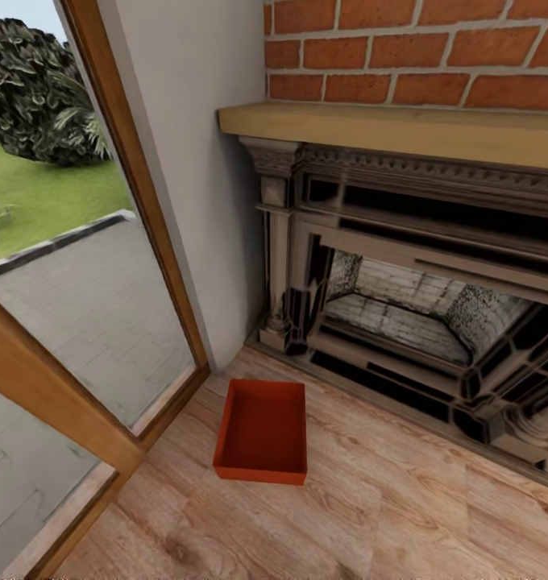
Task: Move the two storage containers from the living room to the garage. In the garage, place one container on the floor and stack the other container on top of it (either order is fine).
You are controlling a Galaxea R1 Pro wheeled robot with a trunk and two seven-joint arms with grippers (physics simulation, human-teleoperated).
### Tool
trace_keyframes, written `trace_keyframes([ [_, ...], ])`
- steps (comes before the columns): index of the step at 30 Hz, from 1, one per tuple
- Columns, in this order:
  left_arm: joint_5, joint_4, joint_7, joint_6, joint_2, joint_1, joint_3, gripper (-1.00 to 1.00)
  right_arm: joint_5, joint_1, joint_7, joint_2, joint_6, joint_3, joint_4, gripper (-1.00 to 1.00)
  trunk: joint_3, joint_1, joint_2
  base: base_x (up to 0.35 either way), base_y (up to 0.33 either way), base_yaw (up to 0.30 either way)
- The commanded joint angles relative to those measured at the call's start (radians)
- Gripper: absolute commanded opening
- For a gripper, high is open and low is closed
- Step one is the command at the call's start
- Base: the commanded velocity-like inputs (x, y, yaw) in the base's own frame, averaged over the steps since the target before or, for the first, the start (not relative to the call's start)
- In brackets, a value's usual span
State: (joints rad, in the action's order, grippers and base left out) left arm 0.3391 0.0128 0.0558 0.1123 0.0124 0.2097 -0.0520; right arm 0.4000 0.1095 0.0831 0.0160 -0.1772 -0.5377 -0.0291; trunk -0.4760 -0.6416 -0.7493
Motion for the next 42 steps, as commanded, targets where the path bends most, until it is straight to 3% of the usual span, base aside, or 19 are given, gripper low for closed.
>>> trace_keyframes([
  [1, 0.000, -0.001, 0.001, 0.003, 0.000, 0.000, -0.005, 1.00, 0.008, 0.001, 0.001, 0.001, -0.005, -0.008, -0.003, 1.00, -0.003, 0.000, -0.001, 0.000, 0.000, 0.000],
  [23, 0.000, -0.010, 0.004, -0.002, -0.008, -0.003, -0.008, 1.00, 0.004, 0.001, 0.005, 0.002, 0.002, -0.011, -0.002, 1.00, -0.011, 0.000, -0.001, 0.000, 0.000, 0.000],
  [42, 0.000, -0.011, 0.006, -0.002, -0.008, -0.003, -0.008, 1.00, 0.003, 0.001, 0.007, -0.001, 0.002, -0.011, -0.002, 1.00, -0.039, 0.000, -0.001, 0.000, 0.000, 0.000],
])
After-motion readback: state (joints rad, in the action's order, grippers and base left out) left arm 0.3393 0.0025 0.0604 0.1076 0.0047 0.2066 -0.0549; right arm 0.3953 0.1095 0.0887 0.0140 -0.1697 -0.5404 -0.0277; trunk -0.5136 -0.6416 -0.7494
